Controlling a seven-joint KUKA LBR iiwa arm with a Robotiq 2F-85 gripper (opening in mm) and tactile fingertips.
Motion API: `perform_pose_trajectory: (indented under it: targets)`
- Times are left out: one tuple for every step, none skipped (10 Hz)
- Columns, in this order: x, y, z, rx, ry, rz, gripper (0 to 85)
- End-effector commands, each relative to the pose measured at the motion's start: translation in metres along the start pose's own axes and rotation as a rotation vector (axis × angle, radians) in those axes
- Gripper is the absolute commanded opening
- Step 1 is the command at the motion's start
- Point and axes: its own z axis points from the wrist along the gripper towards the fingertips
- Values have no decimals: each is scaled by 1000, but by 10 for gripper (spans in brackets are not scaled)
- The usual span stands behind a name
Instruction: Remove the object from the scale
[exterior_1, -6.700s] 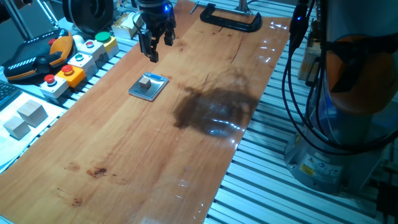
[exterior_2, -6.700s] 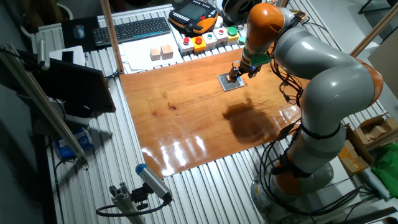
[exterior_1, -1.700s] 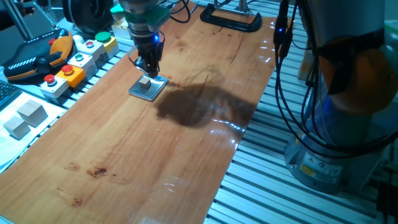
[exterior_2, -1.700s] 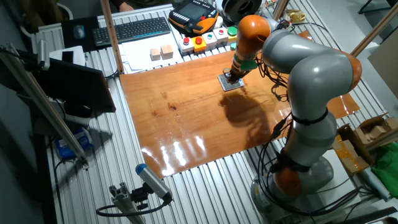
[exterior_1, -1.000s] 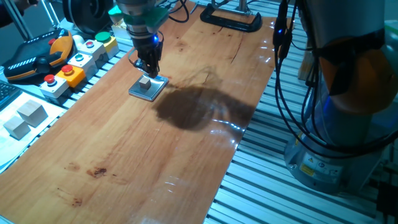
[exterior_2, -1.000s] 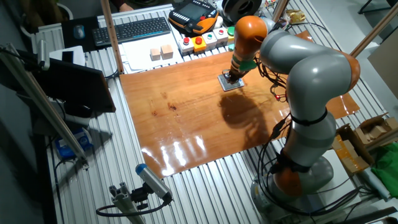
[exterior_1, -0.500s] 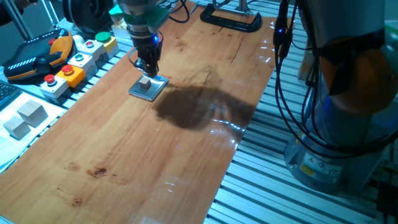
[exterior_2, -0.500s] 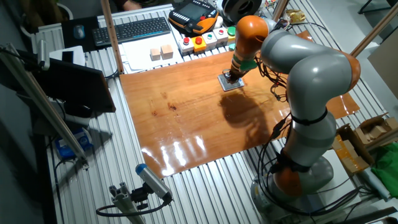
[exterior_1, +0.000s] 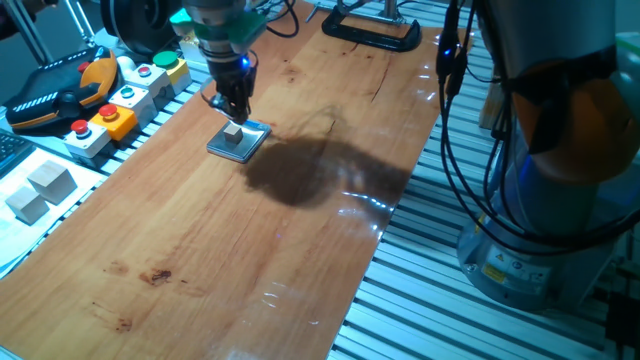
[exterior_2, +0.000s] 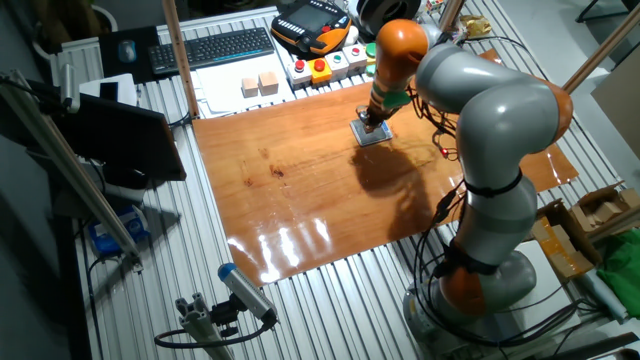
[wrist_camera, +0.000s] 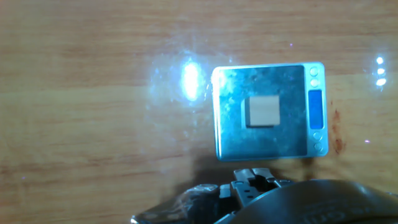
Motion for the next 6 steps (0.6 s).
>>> perform_pose_trajectory:
  targets:
    - [-1, 0, 0, 16, -12, -1, 7]
    - [-2, 1, 2, 10, -21, 13, 7]
    - [-5, 0, 4, -4, -24, 12, 7]
    - [-8, 1, 7, 4, -26, 2, 23]
    - [-10, 1, 9, 13, -26, 3, 157]
    - [-11, 1, 11, 11, -26, 8, 313]
